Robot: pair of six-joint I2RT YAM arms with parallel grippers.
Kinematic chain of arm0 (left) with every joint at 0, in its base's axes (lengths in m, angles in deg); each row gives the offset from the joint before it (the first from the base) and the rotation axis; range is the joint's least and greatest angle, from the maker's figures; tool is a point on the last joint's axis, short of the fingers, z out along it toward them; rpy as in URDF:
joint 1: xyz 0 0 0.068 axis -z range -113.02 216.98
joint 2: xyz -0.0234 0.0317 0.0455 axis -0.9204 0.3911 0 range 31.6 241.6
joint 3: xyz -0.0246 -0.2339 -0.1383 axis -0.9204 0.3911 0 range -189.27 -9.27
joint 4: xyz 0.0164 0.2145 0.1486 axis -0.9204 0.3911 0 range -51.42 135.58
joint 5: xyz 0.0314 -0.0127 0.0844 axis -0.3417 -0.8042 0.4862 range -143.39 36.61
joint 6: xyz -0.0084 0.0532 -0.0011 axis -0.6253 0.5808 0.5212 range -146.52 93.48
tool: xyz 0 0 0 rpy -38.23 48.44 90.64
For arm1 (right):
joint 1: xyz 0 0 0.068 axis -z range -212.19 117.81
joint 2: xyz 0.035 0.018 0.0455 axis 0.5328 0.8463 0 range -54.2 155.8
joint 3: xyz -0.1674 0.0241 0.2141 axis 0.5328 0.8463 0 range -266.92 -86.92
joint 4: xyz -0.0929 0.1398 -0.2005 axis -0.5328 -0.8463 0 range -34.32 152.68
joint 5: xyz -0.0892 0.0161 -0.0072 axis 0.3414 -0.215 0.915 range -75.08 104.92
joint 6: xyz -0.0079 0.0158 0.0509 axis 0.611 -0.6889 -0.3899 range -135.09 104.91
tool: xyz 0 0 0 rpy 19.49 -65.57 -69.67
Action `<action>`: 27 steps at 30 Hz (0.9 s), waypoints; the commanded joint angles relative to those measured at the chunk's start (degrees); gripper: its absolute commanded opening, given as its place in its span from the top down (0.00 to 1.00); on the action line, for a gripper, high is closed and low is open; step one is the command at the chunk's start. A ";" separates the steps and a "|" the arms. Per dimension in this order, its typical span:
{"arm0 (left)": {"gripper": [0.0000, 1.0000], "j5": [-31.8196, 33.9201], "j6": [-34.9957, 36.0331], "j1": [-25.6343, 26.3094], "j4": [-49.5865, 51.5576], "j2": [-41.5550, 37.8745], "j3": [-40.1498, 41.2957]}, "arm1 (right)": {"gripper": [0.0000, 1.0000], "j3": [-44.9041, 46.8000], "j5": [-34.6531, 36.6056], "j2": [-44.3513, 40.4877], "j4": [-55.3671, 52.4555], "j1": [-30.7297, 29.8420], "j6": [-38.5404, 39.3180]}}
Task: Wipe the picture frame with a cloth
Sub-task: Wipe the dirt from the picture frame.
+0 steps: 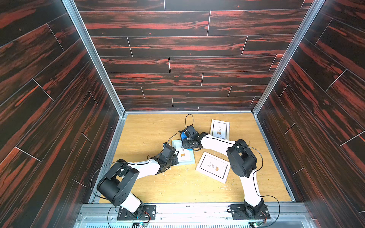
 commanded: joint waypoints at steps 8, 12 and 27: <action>0.78 -0.01 -0.38 -0.47 5.60 1.52 2.11 | 1.00 16.52 0.70 -10.48 -0.03 -4.98 -1.87; 0.78 0.09 -0.64 -0.43 5.85 1.25 2.28 | 1.00 8.57 2.37 -6.29 -2.87 -3.75 -0.78; 0.78 -0.44 -1.39 -0.43 4.01 1.61 3.08 | 1.00 10.92 -6.04 -5.09 5.23 -6.66 -4.93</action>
